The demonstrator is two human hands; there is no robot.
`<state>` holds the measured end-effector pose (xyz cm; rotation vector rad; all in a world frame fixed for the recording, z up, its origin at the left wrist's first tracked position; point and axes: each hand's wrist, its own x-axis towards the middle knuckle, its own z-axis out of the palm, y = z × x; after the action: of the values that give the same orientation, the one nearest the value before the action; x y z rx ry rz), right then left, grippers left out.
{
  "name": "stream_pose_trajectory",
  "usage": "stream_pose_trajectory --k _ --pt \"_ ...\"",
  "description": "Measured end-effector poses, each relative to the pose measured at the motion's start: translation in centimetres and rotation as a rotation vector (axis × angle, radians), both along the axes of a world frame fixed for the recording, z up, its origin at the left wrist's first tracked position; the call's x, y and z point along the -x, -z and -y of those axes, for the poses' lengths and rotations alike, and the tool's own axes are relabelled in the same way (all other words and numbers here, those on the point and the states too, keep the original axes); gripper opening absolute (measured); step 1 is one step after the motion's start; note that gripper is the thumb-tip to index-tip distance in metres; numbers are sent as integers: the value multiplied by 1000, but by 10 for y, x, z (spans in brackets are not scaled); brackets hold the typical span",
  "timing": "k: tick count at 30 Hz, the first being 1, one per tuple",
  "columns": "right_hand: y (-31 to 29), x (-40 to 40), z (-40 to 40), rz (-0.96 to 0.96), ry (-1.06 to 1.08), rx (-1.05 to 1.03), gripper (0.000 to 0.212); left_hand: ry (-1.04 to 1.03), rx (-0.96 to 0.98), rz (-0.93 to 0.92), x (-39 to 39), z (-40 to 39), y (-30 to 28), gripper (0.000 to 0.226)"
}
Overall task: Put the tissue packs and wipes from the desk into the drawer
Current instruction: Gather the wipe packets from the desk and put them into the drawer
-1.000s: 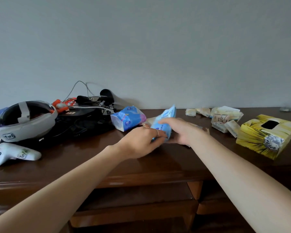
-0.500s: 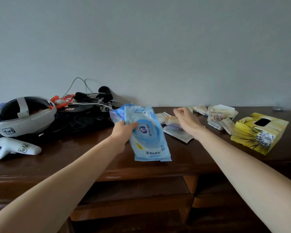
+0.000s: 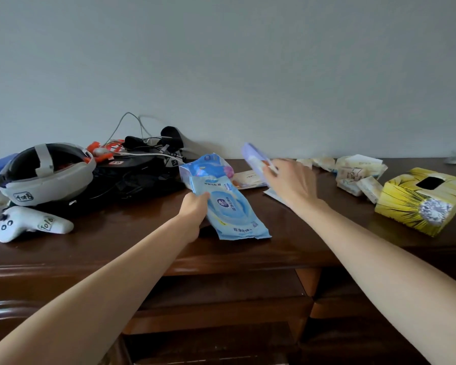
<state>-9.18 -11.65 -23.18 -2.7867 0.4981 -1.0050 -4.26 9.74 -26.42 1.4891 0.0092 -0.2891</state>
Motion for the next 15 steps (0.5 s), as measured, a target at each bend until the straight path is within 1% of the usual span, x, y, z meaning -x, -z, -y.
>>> stream_pose_trajectory --k 1,3,4,5,6,7,10,11,13,14,15 --pt "-4 -2 -21 -77 -166 -89 65 23 51 -9 2 1 -2 38" --pt "-11 -7 -52 -291 -500 -372 57 70 135 -44 4 -1 -6 62" --pt "-15 -10 -56 -339 -585 -547 49 96 165 -59 4 -4 -9 74" --pt "-20 -11 -53 -342 -624 -727 42 118 182 -63 3 -8 -10 84" --pt "-22 -12 -46 -327 -639 -851 36 135 193 -52 1 -12 -11 91" --pt "-22 -15 -39 -323 -637 -890 31 145 207 -38 0 -16 -12 95" --pt "-12 -26 -28 -380 -585 -738 33 172 242 -13 -3 -23 -13 102" --pt "-8 -34 -29 -386 -562 -690 39 199 248 -28 -3 -23 -14 105" --pt "0 -53 -32 -391 -421 -542 61 242 239 -83 -3 -23 -17 108" --pt "3 -61 -32 -422 -327 -445 70 233 210 -106 -4 -23 -18 106" --pt "6 -68 -30 -464 -241 -341 72 205 149 -116 -4 -23 -18 102"
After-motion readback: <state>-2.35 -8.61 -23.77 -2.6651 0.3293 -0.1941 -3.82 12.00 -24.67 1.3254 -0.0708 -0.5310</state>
